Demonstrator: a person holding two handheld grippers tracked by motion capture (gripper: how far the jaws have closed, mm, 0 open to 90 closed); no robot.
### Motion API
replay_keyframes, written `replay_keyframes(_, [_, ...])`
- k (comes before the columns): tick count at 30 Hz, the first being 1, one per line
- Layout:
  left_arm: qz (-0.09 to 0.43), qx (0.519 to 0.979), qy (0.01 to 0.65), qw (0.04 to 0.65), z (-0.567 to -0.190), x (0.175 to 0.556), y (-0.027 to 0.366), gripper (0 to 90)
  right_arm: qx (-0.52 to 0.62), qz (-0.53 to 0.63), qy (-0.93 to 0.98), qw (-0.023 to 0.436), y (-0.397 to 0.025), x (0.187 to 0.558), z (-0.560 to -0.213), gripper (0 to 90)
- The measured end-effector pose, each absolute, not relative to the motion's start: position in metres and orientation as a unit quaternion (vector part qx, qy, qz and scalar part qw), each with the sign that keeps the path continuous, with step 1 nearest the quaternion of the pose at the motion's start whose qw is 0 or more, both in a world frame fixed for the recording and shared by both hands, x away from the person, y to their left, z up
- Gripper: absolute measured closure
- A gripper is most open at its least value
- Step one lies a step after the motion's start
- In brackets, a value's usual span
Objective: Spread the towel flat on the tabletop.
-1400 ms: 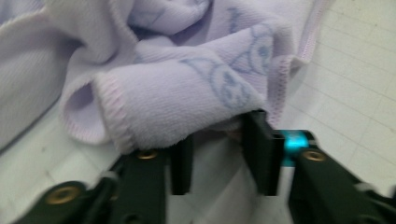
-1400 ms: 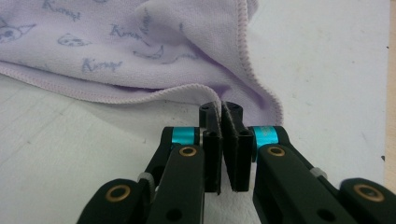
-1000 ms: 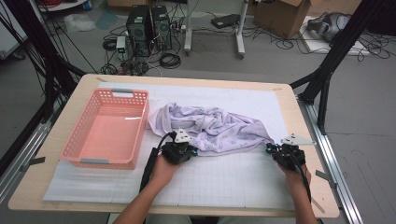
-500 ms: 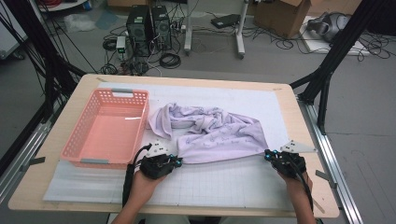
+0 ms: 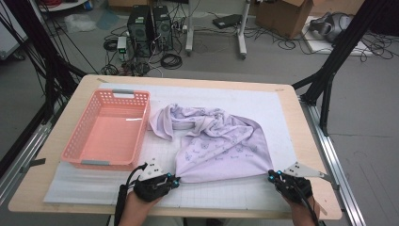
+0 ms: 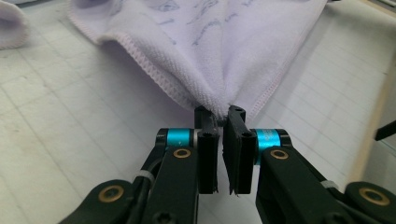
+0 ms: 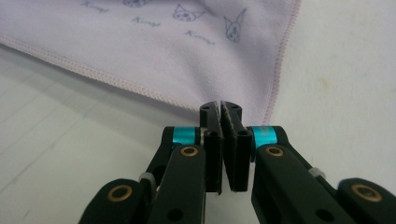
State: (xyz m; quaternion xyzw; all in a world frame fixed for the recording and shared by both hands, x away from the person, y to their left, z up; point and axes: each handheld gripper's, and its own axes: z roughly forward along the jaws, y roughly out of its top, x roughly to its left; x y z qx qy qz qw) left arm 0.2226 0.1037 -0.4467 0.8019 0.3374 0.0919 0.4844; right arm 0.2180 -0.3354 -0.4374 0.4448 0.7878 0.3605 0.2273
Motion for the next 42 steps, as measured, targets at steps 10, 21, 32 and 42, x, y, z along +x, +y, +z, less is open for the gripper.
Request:
replay_keyframes(10, [0.058, 0.809, 0.301, 0.502, -0.437, 0.190, 0.109, 80.9, 0.446, 0.346, 0.793, 0.227, -0.342, 0.162, -0.435, 87.1])
replay_keyframes(21, [0.132, 0.779, 0.337, 0.512, -0.432, 0.208, 0.117, 43.6, 0.439, 0.389, 0.782, 0.209, -0.352, 0.156, -0.428, 62.7])
replay_keyframes(32, [0.148, 0.765, 0.369, 0.507, -0.429, 0.262, 0.099, 41.8, 0.444, 0.378, 0.778, 0.235, -0.332, 0.233, -0.428, 61.0])
replay_keyframes(42, [0.153, 0.765, 0.396, 0.485, -0.432, 0.310, 0.085, 42.7, 0.416, 0.379, 0.800, 0.208, -0.303, 0.319, -0.436, 57.9])
